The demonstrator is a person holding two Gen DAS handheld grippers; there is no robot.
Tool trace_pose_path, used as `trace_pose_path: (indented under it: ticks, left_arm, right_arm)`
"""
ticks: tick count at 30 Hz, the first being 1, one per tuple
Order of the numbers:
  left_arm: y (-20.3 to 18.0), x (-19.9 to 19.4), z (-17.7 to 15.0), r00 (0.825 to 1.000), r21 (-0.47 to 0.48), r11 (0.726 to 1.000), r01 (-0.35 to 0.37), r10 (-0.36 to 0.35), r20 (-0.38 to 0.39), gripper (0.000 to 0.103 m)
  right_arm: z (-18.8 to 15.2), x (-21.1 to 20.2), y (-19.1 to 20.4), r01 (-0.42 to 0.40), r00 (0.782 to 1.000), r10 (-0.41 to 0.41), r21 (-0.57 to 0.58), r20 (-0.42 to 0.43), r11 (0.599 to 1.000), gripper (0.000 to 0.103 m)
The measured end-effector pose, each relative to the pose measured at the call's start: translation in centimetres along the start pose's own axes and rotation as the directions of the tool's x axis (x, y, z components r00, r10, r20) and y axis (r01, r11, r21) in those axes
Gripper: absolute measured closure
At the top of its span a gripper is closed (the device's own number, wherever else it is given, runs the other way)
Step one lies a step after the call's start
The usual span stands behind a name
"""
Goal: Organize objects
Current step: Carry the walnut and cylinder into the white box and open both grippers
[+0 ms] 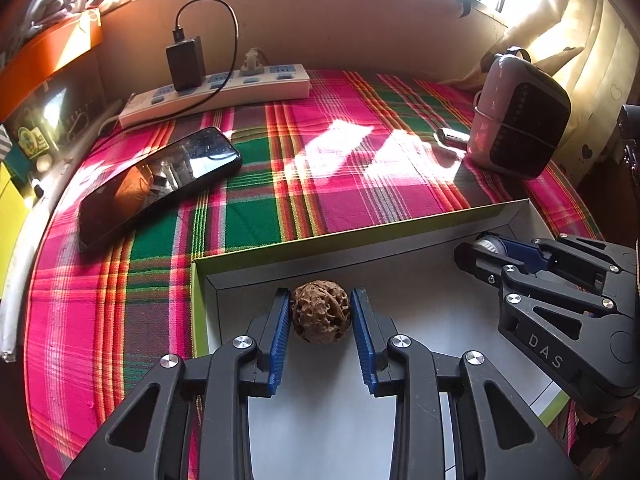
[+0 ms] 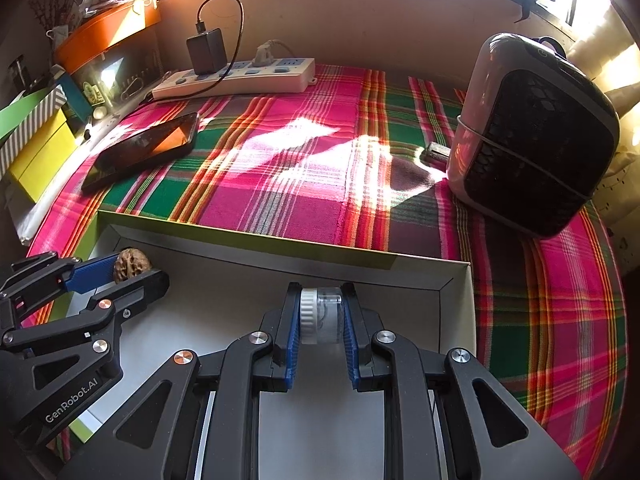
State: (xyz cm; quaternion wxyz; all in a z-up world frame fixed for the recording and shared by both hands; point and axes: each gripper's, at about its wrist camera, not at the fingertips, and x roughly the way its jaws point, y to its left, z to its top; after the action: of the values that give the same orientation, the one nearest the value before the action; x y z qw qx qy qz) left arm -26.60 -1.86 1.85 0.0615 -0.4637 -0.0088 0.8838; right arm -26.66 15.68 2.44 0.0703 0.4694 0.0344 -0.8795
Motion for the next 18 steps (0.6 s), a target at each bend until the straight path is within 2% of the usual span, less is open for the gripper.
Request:
trace_pose_path:
  ticks: [4,6,8,10,18]
  left_arm:
    - [0.0,0.0,0.0,1.0,-0.001,1.0,0.011,-0.011,-0.004,0.073]
    - [0.0,0.0,0.1,1.0,0.001,1.0,0.013,-0.013,-0.004,0.072]
    - [0.0,0.0,0.1,1.0,-0.003,1.0,0.015,-0.015,-0.003,0.07]
    - [0.0,-0.1,0.1,1.0,-0.011,1.0,0.02,-0.02,-0.004,0.069]
    - [0.1,-1.2,-0.1,1.0,-0.016,1.0,0.024,-0.024,0.016,0.066]
  right_arm:
    - [0.0,0.1,0.1,0.003,1.0,-0.003,-0.004,-0.002,1.0,0.083]
    - [0.0,0.1,0.1,0.001,1.0,-0.001,-0.002,-0.003,1.0,0.08]
    - [0.0,0.0,0.0,0.001,1.0,-0.001,0.005,0.0,1.0,0.067]
    - [0.0,-0.1,-0.1,-0.003,1.0,0.003,0.011,0.003,1.0,0.06]
    - [-0.3,-1.1,-0.3,0.001,1.0,-0.002,0.029,0.019,1.0,0.058]
